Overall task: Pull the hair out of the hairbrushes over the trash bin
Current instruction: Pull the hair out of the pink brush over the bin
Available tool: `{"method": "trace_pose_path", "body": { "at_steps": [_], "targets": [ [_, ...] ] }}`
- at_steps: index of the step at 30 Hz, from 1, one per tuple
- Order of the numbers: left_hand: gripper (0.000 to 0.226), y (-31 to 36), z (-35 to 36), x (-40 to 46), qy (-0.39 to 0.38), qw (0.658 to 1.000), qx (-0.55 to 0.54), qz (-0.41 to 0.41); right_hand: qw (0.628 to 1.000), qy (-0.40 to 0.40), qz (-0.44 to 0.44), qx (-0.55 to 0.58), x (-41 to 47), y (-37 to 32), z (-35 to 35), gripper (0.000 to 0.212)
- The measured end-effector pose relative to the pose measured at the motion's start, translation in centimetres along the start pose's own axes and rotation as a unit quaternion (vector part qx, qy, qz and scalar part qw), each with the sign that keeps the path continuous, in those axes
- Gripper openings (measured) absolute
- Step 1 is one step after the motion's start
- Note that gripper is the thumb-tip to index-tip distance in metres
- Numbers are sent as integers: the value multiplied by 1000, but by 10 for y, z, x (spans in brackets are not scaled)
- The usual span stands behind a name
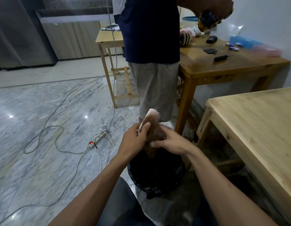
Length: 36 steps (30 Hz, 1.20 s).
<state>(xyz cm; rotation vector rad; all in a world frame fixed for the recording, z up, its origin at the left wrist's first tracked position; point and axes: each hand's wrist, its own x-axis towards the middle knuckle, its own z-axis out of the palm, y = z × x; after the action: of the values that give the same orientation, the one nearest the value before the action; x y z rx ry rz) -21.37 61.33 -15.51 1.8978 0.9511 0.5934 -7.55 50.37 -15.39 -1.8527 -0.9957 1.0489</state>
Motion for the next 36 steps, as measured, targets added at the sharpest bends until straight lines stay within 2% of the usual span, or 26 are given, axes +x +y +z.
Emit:
{"method": "trace_pose_path", "body": {
  "at_steps": [3, 4, 6, 12, 16, 17, 19, 21, 23, 26, 28, 30, 32, 34, 36],
  "targets": [
    [43, 11, -7, 3, -10, 994, -98, -43, 996, 58, -27, 61, 1, 8, 8, 22],
    [40, 13, -11, 6, -7, 984, -158, -77, 994, 86, -27, 58, 0, 9, 8, 16],
    [36, 16, -21, 12, 6, 964, -234, -129, 992, 126, -24, 22, -4, 10, 6, 17],
    [36, 26, -35, 31, 88, 922, -324, -192, 988, 150, -19, 30, 0, 8, -2, 17],
    [44, 29, -74, 57, 190, 886, -373, -198, 986, 159, 50, 10, -1, 27, -12, 16],
    [45, 28, -88, 63, 212, 887, -366, -184, 982, 172, 77, 2, -3, 39, -15, 15],
    [44, 26, -105, 65, 210, 916, -305, -156, 975, 188, 119, 19, -4, 55, -15, 17],
    [45, 21, -97, 57, 160, 952, -220, -139, 975, 178, 131, 29, 1, 56, -9, 21],
    [46, 14, -73, 43, 118, 967, -188, -123, 982, 134, 132, -12, 7, 40, -2, 26],
    [44, 2, -43, 24, 65, 979, -167, -97, 984, 54, 152, -71, 9, 16, -1, 63],
    [48, -9, -30, 18, 28, 988, -127, -86, 989, 47, 135, -30, 7, 7, -5, 83],
    [55, -14, -19, 13, 0, 994, -81, -72, 994, 40, 78, 62, 7, 5, -6, 88],
    [54, -13, -9, 10, -20, 996, -66, -57, 991, -16, 20, 133, 9, 6, -3, 79],
    [50, -8, -3, 10, -34, 997, -57, -47, 983, -57, -22, 171, 11, 9, 6, 49],
    [49, -7, -1, 12, -32, 998, -45, -43, 980, -13, -42, 196, 13, 14, 17, 19]
  ]
}}
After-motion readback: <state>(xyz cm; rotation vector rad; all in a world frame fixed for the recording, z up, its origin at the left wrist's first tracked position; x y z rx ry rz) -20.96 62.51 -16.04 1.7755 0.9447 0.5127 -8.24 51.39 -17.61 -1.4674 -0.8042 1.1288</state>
